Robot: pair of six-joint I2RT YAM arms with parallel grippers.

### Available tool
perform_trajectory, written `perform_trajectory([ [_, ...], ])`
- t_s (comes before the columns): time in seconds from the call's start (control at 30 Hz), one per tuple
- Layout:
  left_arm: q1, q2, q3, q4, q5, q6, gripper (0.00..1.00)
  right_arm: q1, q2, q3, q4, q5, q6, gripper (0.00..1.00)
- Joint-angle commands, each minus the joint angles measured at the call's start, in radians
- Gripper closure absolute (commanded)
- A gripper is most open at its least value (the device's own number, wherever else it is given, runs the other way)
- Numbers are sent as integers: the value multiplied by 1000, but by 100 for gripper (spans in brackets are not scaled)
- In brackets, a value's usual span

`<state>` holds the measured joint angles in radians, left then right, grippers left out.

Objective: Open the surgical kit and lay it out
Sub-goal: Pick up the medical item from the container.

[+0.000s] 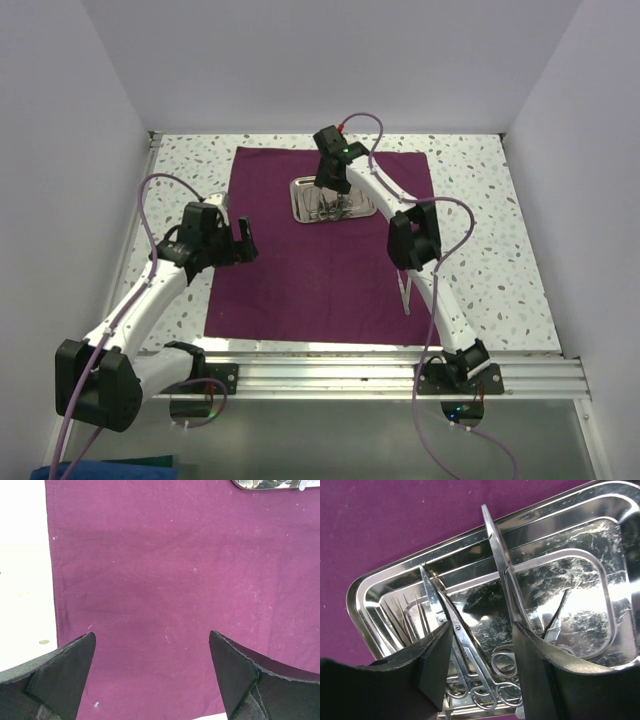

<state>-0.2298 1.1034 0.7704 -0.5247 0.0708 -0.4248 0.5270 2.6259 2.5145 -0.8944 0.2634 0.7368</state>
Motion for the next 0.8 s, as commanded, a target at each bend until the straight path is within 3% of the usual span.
perform_trajectory([
  [0.0,-5,13,1,28,11,26,1,-4,-10,35,43,74,-31,44],
  [0.67,-5,84,7,19,0,27,1,-1,88,66,-15,191,-189,41],
  [0.77,-5,98,10,14,-11,26,1,-2,108,69,-40,188,-195,46],
])
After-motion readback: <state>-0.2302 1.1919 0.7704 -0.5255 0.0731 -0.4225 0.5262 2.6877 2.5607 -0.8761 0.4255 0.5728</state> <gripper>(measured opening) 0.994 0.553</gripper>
